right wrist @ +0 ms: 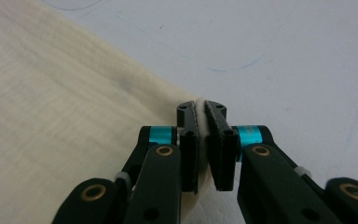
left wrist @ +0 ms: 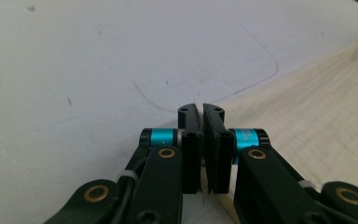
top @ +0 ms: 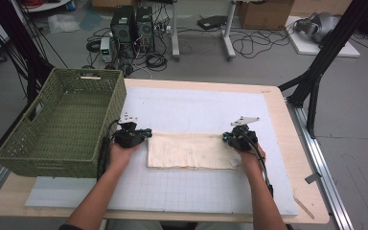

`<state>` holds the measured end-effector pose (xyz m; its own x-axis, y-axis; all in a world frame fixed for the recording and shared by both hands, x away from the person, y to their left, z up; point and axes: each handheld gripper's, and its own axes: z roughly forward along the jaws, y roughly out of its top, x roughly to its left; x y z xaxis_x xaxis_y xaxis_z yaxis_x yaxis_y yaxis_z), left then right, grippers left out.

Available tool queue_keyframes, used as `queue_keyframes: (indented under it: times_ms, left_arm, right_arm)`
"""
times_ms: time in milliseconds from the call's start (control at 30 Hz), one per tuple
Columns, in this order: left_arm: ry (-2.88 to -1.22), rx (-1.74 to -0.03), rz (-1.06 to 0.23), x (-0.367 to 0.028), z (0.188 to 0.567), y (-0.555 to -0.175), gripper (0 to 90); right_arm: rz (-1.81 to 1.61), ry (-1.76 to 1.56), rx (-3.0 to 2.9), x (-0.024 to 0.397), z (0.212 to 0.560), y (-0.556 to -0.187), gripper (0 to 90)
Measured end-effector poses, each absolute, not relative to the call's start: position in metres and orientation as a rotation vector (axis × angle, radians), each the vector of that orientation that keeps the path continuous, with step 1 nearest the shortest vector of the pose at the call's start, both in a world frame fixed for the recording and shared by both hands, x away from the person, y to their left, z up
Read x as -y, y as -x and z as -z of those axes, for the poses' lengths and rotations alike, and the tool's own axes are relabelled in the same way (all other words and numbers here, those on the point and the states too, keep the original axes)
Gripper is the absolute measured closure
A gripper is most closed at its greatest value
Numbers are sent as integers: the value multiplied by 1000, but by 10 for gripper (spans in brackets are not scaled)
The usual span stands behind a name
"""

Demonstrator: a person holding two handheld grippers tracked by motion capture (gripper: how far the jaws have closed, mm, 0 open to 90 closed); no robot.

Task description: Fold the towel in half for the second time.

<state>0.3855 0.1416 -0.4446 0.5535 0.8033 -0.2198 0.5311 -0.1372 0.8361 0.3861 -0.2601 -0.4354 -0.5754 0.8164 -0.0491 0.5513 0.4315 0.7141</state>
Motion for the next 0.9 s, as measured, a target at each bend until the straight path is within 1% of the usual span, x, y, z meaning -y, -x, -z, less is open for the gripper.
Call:
queue_keyframes:
  times_ms: [100, 333, 500, 567, 633, 900]
  left_arm:
    - [-1773, -1065, -373, -142, 438, -382, 857]
    - [-1774, -1000, -373, -141, 429, -368, 857]
    - [-1781, -967, -381, -142, 426, -354, 856]
    - [-1795, -961, -367, -143, 425, -351, 856]
    - [-1804, -947, -384, -142, 424, -347, 856]
    - [-1841, -921, -374, -143, 427, -330, 857]
  right_arm:
    - [-947, -1136, -2280, 261, 433, -384, 843]
    - [-1042, -1083, -2235, 273, 429, -368, 842]
    - [-1083, -989, -2218, 277, 421, -353, 838]
    - [-1088, -965, -2215, 277, 420, -347, 837]
    - [-1092, -941, -2217, 278, 421, -341, 837]
    - [-1119, -868, -2227, 278, 418, -318, 835]
